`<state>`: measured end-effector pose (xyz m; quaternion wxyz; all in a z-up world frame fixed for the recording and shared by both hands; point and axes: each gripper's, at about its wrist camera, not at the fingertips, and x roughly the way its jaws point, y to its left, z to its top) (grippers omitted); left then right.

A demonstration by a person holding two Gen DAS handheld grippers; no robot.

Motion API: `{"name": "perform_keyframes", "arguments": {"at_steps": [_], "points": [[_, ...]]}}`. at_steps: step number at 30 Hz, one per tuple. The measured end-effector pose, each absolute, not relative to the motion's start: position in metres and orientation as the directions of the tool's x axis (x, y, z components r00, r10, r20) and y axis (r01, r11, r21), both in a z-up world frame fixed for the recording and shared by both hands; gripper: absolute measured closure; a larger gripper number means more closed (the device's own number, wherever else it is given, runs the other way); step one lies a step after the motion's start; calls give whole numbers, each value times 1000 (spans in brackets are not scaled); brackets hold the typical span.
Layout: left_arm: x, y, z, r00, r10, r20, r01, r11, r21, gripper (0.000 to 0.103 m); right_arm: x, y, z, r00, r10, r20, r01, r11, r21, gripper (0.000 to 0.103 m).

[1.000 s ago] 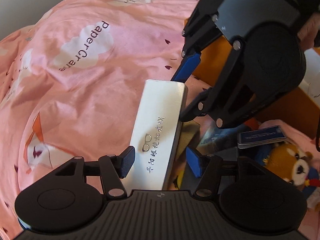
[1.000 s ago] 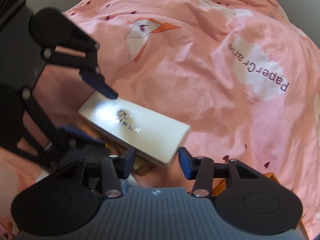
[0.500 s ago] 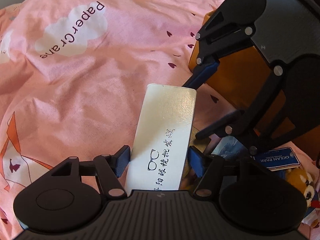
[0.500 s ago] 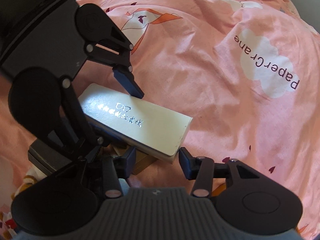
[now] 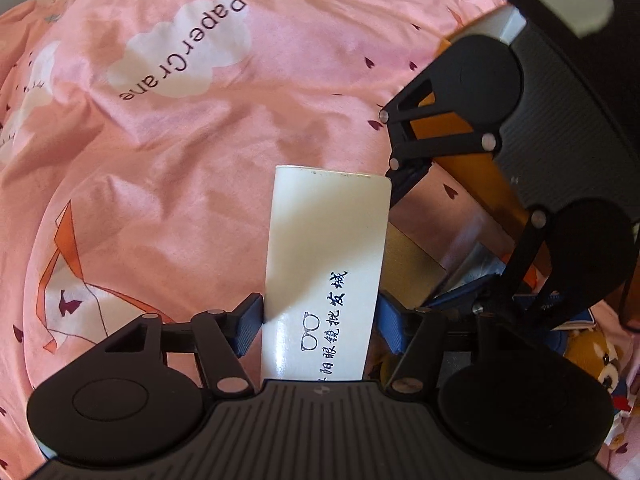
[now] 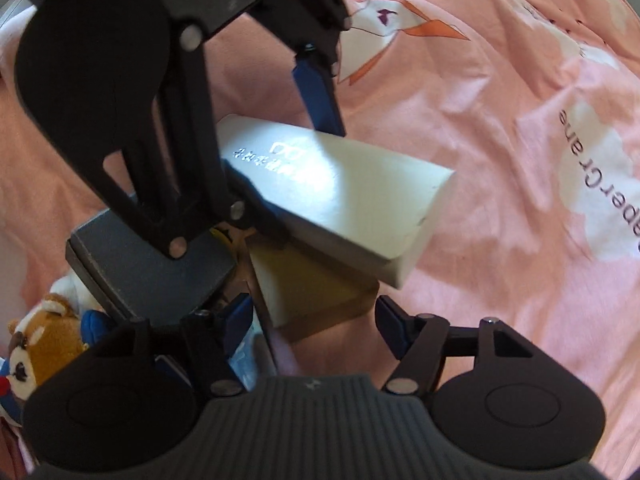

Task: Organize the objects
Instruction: 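Grasp the white glasses case with the left gripper while the right gripper grasps the small gold box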

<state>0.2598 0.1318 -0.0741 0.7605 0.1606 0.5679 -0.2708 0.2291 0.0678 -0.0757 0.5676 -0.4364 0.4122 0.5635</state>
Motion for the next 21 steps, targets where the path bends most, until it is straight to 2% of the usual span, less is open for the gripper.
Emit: {"name": "perform_keyframes", "arguments": {"at_steps": [3,7,14,21], "points": [[261,135,-77,203,-238,-950,585,807,-77,33,233,73,-82,22,255,-967,-999,-33,-31,30],[261,136,-81,216,-253,-943,569,817,-89,33,235,75,-83,-14,260,-966,-999,-36,4,36],[250,137,-71,267,-248,-931,525,848,-75,34,231,65,-68,-10,309,-951,-1000,-16,6,37],[237,134,-55,337,-225,-914,490,871,-34,34,225,50,-35,94,305,-948,-996,27,-90,38]]}}
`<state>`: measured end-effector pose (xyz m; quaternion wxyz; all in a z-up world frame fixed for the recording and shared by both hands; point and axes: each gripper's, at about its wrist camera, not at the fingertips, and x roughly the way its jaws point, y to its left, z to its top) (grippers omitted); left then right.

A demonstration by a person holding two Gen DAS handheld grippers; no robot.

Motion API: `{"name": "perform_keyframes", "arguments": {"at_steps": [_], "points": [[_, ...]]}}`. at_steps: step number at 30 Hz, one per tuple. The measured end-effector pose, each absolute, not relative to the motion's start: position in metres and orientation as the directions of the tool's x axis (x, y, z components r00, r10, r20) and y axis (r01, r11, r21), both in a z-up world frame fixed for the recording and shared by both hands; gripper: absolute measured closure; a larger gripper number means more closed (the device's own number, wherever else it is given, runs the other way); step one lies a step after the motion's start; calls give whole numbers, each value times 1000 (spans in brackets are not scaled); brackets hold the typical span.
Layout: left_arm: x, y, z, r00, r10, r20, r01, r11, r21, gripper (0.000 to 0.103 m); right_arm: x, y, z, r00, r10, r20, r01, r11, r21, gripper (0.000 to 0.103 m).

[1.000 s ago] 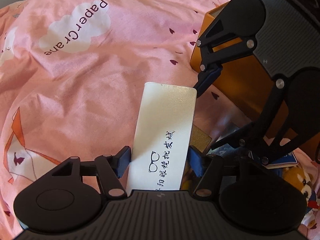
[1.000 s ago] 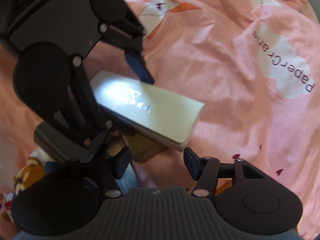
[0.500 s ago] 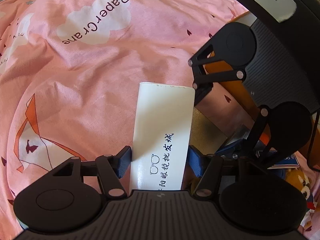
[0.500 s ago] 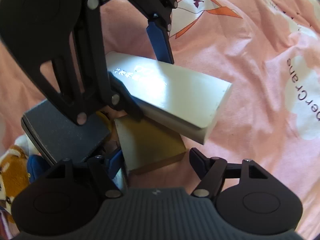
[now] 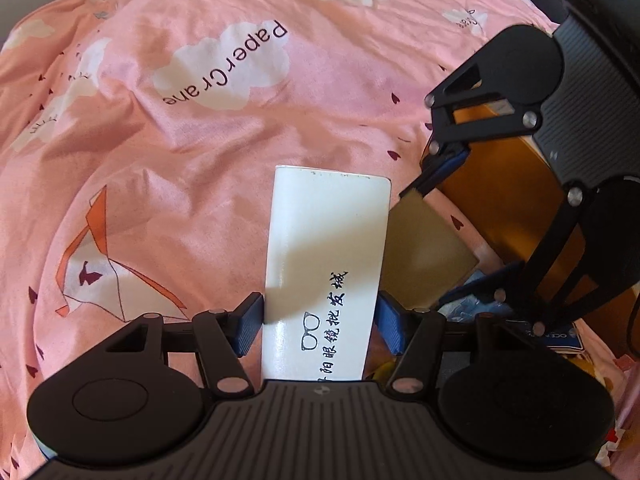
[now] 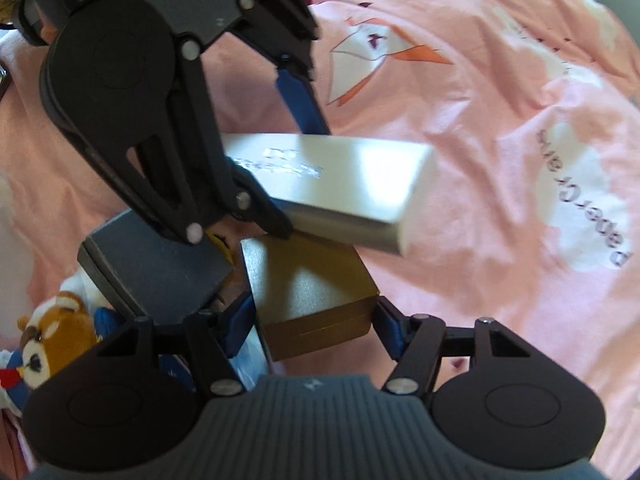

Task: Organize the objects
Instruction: 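Carry the glasses case and gold box with both grippers into the orange box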

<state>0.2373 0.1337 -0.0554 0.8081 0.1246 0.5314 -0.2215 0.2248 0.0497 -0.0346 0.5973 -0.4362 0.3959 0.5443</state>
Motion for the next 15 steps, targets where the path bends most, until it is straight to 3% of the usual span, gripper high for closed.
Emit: {"name": "perform_keyframes", "arguments": {"at_steps": [8,15], "points": [[221,130,-28,410,-204,-889,451,893,3,34,214,25,16,195,362,-912,-981,95,-171,38],[203,104,18,472,-206,-857,517,852,80,34,215,-27,65,260,429,-865,-964,168,-206,38]]}}
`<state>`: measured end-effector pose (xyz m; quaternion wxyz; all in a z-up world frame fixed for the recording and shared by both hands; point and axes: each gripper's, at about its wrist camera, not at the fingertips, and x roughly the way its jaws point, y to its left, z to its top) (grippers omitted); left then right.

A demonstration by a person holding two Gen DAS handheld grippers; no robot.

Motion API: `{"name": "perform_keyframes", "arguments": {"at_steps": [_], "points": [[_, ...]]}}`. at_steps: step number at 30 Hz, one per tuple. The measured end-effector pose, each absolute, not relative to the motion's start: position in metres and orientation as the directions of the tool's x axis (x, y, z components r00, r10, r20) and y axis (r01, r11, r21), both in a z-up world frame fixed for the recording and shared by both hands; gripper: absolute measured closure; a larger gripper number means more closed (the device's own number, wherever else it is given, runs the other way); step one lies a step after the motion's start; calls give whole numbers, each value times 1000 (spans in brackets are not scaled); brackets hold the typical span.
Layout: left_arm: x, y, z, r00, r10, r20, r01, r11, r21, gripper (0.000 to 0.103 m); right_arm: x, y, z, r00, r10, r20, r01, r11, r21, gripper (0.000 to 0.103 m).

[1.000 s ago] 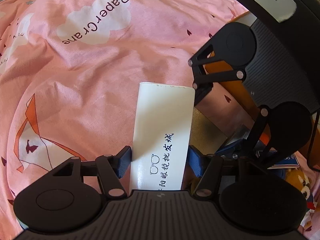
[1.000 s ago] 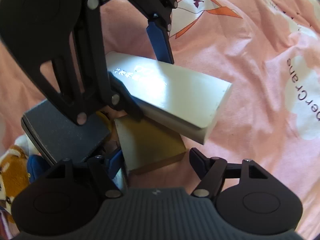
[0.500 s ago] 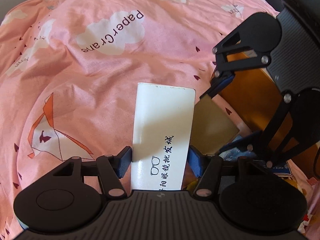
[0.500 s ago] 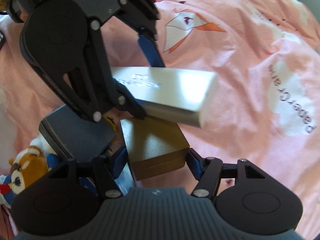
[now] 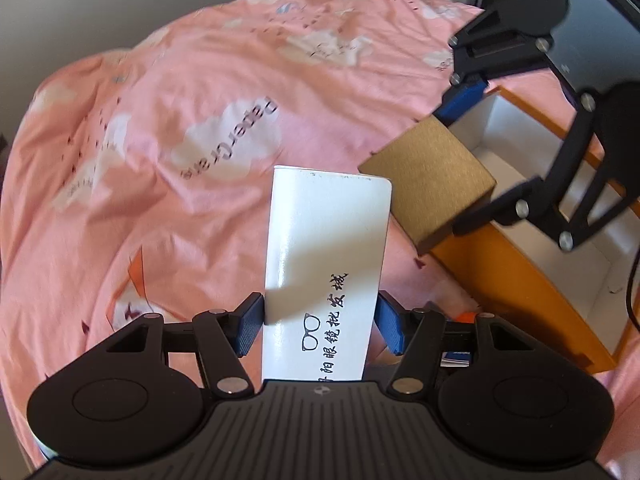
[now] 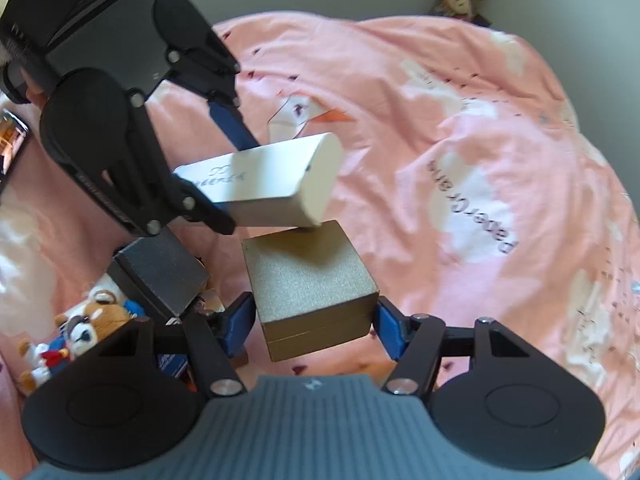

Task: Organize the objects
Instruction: 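Carry the glasses case and gold box with both grippers into the orange box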

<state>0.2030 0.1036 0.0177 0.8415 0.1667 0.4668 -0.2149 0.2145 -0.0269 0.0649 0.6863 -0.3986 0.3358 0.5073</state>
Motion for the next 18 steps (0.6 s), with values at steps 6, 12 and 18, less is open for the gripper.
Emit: {"name": "perform_keyframes", "arguments": {"at_steps": [6,12,18], "points": [[184,46,46,495,-212,-843,635,750,184,34,222,-61,75,344,397,-851,-935,227,-272,38],[170,-26,65,499,-243,-832,746,608,271,34,217,-114,67,399,289,-870,-905,279,-322,38],[166,-91,50,462,-240,-854,835,442,328,34,218,-161,47,405,237,-883,-890,320,-323,38]]}}
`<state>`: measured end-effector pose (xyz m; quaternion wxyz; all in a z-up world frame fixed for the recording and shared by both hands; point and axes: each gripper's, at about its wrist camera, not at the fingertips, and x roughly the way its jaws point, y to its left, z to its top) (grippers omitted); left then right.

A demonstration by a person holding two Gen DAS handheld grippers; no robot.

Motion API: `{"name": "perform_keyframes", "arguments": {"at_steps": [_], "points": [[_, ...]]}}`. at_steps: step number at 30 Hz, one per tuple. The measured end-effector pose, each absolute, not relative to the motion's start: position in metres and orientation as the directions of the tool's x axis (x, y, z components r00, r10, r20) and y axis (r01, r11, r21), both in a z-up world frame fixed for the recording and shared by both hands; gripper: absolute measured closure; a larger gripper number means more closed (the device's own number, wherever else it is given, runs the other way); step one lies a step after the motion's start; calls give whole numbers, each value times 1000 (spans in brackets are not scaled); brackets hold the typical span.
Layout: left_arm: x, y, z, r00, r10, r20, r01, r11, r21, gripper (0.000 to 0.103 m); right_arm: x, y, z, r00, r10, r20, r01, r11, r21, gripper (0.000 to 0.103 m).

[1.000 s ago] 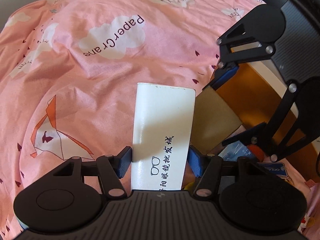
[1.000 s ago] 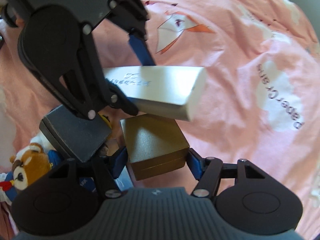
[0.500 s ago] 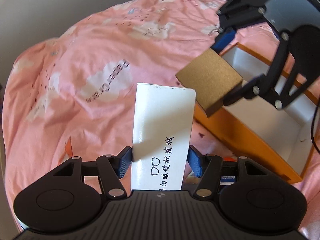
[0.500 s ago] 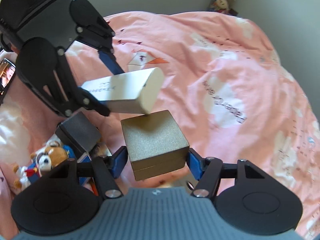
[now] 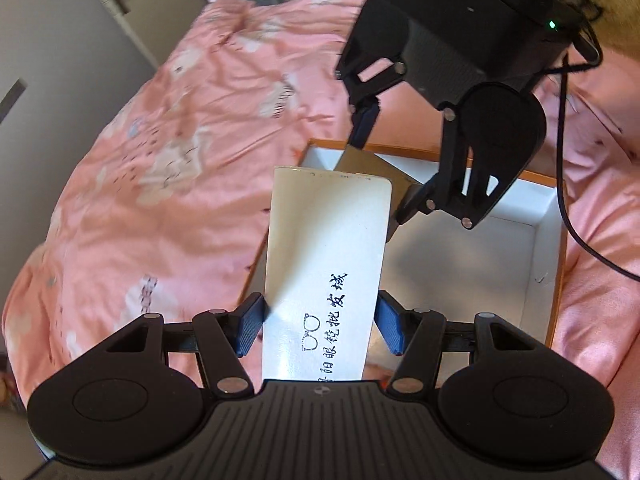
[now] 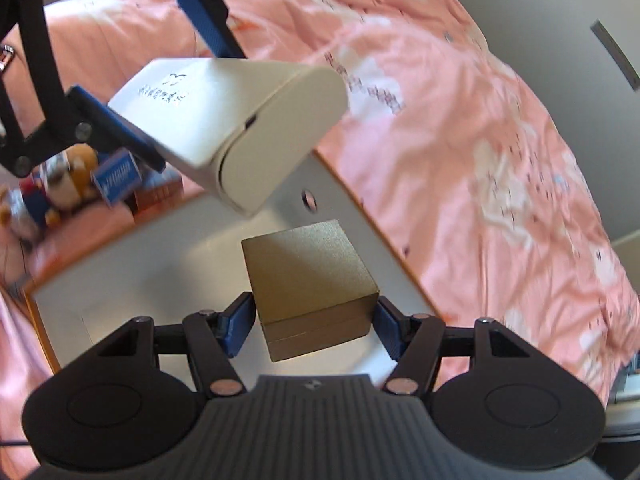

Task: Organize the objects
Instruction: 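Carry the glasses case and gold box with both grippers into the orange box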

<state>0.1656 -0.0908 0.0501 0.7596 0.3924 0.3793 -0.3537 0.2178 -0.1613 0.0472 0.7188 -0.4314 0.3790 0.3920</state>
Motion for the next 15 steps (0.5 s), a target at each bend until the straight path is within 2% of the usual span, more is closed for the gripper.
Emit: {"name": "perform_keyframes", "arguments": {"at_steps": [10,15], "points": [[194,-138,-18,378,-179,-908,901,296,316,34,229,-200,17,376,197,-906,-891,346,-294,38],[213,-152,-44,361,-154,-920,912,264,314,34,233,-194,2,369,177,-912,-911,266,-317,37]]}}
